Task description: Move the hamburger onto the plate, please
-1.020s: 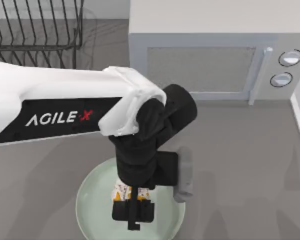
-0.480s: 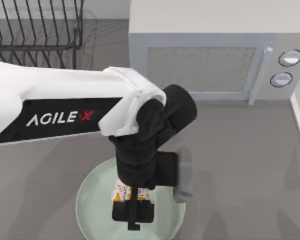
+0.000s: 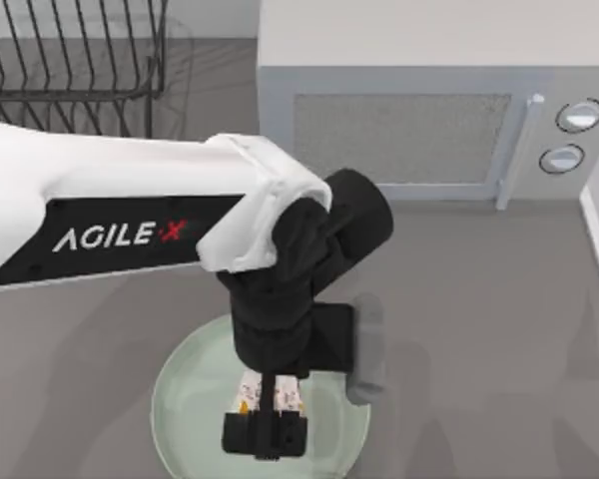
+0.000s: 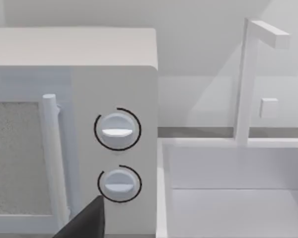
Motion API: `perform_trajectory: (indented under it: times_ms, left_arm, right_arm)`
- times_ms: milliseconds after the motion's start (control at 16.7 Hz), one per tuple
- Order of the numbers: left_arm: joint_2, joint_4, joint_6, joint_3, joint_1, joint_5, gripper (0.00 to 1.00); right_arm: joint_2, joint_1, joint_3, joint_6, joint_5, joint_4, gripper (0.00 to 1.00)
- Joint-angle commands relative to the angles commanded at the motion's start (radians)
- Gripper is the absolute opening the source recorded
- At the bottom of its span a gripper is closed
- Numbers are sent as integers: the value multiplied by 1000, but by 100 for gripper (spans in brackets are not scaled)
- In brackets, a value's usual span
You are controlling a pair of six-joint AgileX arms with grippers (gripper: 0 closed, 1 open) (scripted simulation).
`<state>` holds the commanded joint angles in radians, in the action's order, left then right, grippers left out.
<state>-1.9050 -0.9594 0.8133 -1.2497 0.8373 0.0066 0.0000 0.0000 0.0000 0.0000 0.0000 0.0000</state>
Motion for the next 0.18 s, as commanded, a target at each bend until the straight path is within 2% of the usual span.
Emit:
perform_trajectory:
  times_ms: [180]
  left_arm:
    - [0, 0, 0, 0, 0, 0, 100]
  right_arm:
    - [0, 0, 0, 0, 0, 0, 100]
